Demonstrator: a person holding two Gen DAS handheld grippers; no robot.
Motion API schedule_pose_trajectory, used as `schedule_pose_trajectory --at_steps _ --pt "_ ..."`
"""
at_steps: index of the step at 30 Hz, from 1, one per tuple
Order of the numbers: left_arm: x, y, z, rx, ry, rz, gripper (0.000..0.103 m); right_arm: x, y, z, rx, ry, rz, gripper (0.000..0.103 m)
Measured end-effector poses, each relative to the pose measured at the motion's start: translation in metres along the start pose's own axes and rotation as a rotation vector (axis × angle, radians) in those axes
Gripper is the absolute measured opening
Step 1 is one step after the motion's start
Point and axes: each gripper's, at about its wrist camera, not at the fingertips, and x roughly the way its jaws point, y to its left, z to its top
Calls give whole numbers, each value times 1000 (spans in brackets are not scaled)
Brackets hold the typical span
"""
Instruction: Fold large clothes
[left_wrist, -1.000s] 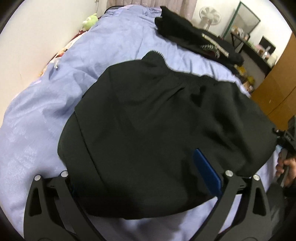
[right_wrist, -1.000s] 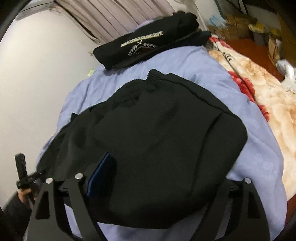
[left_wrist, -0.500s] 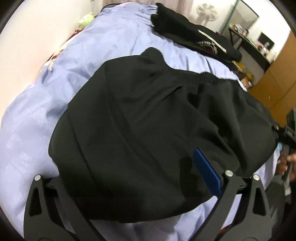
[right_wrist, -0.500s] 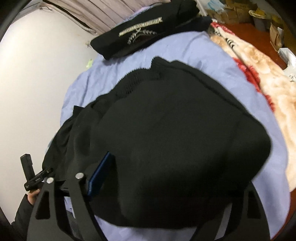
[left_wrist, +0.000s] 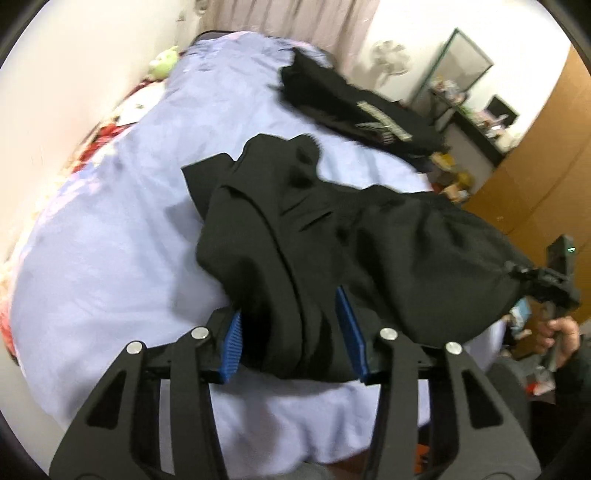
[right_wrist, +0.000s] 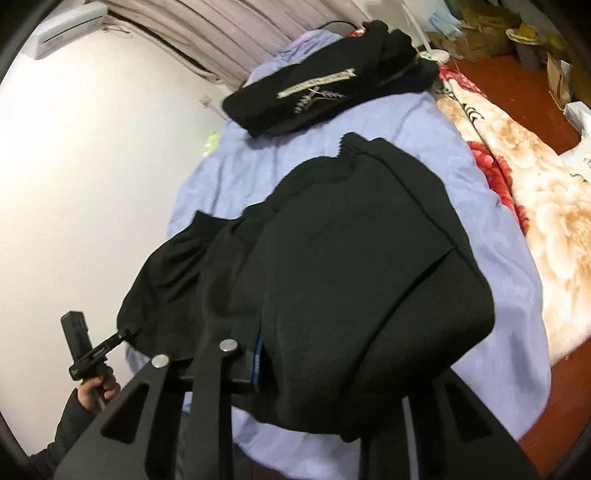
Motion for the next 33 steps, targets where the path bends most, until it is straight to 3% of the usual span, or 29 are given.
schedule_pose_trajectory --at_steps 3,6,12,13,16,19,22,28,33 --pt "-12 -27 -5 55 -2 -5 45 -17 2 -7 -1 10 5 26" --pt "-7 -32 -6 49 15 -1 45 -20 -13 -10 30 33 -4 26" --pt "14 3 -10 -40 65 47 51 -2 -49 -19 138 53 -1 29" --pt "13 8 -13 -58 67 46 52 -4 -49 -23 133 46 -12 32" --pt "5 18 -31 -94 69 37 70 -10 -44 -36 100 17 -53 40" --pt "-4 17 -51 -128 53 49 79 -16 -45 -49 94 -18 -60 45" --pt "-7 14 -67 -163 35 55 80 -20 -46 -61 118 -53 -60 50" --pt "13 19 -66 -219 -25 75 81 -21 -46 -72 81 -90 -61 60" --pt "29 26 -51 -271 -86 63 85 -23 -46 -57 82 -78 4 80"
